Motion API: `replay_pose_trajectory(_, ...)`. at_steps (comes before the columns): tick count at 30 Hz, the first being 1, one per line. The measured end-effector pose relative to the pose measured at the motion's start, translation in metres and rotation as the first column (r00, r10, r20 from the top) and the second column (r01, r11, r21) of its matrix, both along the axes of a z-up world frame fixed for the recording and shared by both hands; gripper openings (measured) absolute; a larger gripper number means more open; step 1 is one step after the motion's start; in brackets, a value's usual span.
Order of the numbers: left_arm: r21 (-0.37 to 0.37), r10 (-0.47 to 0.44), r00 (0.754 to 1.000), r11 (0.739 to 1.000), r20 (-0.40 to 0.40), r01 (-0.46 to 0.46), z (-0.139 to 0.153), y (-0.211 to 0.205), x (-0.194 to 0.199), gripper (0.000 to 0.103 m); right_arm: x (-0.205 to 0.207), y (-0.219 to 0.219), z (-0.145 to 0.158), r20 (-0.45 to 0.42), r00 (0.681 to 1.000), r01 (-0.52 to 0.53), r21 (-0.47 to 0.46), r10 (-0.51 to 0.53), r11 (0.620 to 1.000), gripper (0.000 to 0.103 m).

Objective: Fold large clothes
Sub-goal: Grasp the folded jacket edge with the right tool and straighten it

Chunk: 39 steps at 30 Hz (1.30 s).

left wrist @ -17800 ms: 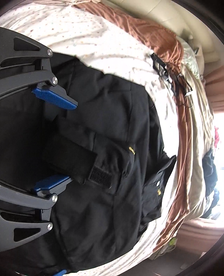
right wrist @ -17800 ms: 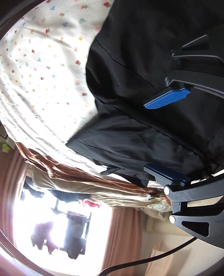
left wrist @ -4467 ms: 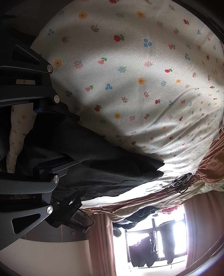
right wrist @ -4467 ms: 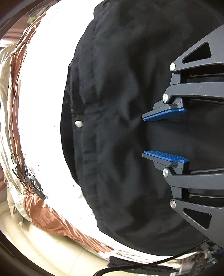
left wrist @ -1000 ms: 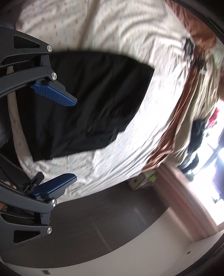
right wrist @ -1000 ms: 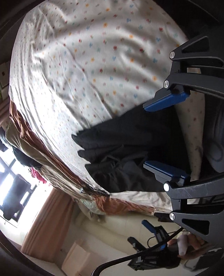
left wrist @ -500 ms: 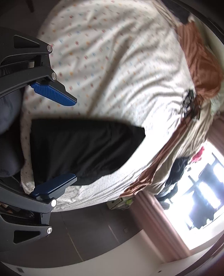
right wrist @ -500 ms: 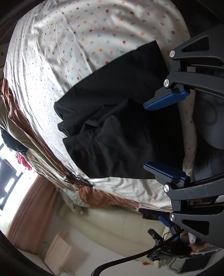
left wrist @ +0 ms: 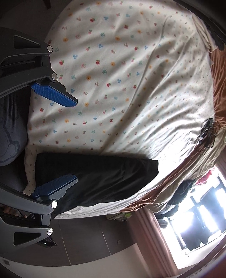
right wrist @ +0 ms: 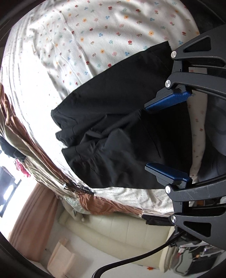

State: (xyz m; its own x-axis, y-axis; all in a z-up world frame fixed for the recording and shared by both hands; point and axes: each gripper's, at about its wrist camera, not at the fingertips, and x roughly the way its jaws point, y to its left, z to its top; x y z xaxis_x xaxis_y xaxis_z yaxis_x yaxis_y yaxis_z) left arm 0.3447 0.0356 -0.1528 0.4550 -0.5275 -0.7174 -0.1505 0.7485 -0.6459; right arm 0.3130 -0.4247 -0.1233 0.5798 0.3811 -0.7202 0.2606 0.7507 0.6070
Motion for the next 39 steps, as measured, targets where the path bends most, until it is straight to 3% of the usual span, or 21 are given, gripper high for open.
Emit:
replay_pose_trajectory(5,0.0,-0.036,0.999,0.999,-0.013,0.036,-0.009,-0.013,0.008,0.081,0.01,-0.008,-0.006,0.007,1.0,0.003,0.033,-0.003,0.999,0.062)
replay_pose_trajectory(7,-0.004,-0.039,0.999,0.999,-0.018,0.038,-0.011,-0.016,0.009,0.081,0.018,-0.007,-0.006,0.038,0.999,-0.018,0.038,0.017,0.999,0.037)
replay_pose_trajectory(8,-0.006,-0.041,0.999,0.999,-0.022,0.041,-0.012,-0.018,0.01,0.081,0.022,-0.008,-0.008,0.031,0.999,-0.021,0.049,0.02,0.999,0.019)
replay_pose_trajectory(11,0.0,-0.062,0.998,0.998,-0.02,0.062,-0.009,-0.028,0.011,0.081,0.018,-0.01,0.004,0.09,0.996,-0.018,0.076,0.011,0.997,0.012)
replay_pose_trajectory(14,0.008,-0.086,0.996,0.996,0.005,0.086,-0.002,-0.041,0.011,0.077,0.006,-0.013,0.026,0.159,0.987,-0.018,0.067,0.007,0.998,0.01)
replay_pose_trajectory(16,0.016,-0.114,0.993,0.993,0.008,0.114,0.001,-0.052,0.014,0.065,-0.003,-0.018,0.035,0.182,0.983,-0.006,0.067,-0.006,0.998,0.01)
replay_pose_trajectory(19,-0.003,-0.157,0.988,0.988,0.003,0.157,0.002,-0.068,0.018,0.056,-0.018,-0.03,0.038,0.184,0.982,0.017,0.062,-0.028,0.998,0.01)
replay_pose_trajectory(29,-0.002,-0.255,0.967,0.967,-0.007,0.255,0.002,-0.117,0.023,0.056,-0.052,-0.062,0.006,0.123,0.986,0.102,0.107,-0.115,0.989,0.01)
replay_pose_trajectory(39,0.003,-0.312,0.948,0.95,-0.069,0.313,-0.02,-0.149,0.025,0.056,-0.066,-0.074,-0.028,0.053,0.987,0.146,0.12,-0.153,0.982,0.01)
